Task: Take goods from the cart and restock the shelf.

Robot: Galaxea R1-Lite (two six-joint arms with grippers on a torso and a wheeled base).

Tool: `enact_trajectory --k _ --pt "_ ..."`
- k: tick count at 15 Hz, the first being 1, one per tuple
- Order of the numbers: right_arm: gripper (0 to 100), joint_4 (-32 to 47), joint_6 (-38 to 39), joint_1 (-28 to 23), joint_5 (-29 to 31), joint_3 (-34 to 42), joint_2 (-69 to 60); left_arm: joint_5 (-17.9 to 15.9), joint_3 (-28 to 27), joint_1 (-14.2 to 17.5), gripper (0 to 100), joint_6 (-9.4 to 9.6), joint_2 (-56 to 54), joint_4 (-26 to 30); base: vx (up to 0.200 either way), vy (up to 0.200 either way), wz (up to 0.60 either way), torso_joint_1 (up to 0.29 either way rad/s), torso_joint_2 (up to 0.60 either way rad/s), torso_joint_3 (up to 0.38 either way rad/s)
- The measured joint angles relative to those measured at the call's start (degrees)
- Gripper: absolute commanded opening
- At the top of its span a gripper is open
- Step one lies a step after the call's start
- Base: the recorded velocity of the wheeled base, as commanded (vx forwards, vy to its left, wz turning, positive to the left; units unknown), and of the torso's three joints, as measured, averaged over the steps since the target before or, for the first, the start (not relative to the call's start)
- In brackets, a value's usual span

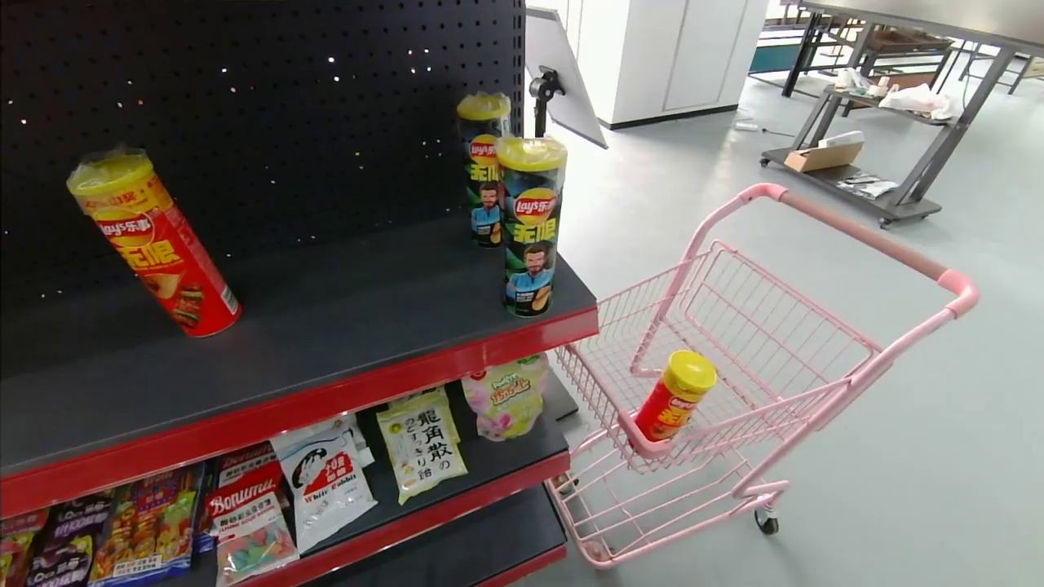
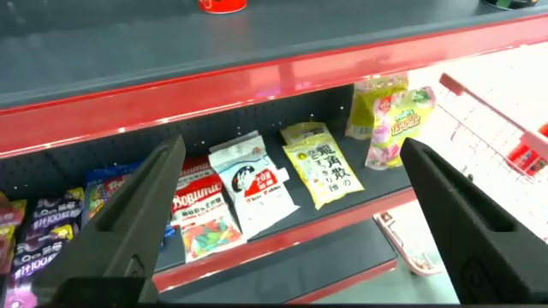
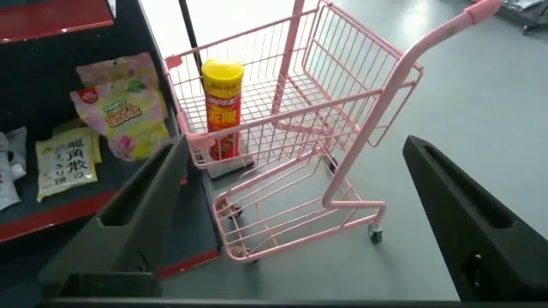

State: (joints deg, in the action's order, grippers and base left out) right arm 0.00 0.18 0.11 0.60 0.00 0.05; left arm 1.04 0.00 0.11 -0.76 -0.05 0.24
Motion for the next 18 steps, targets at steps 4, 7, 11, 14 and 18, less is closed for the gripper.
enact_trajectory --k 4,7,11,14,18 --pt "100 0.0 0.1 0.1 0.0 0.0 0.0 0.0 0.0 0.0 100 0.0 0.0 0.0 0.0 0.0 0.0 -0.128 0.33 0.187" --pt "100 0.0 0.1 0.0 0.0 0.0 0.0 0.0 0.0 0.1 100 0.0 0.0 0.0 0.0 0.0 0.0 -0.142 0.37 0.227" --pt "100 0.0 0.2 0.1 0.0 0.0 0.0 0.0 0.0 0.1 100 -0.02 0.0 0.0 0.0 0.0 0.0 -0.149 0.41 0.256" --pt "100 0.0 0.2 0.0 0.0 0.0 0.0 0.0 0.0 0.0 100 0.0 0.0 0.0 0.0 0.0 0.0 -0.185 0.53 0.346" --pt "100 0.0 0.1 0.1 0.0 0.0 0.0 0.0 0.0 0.0 100 0.0 0.0 0.0 0.0 0.0 0.0 -0.163 0.54 0.377"
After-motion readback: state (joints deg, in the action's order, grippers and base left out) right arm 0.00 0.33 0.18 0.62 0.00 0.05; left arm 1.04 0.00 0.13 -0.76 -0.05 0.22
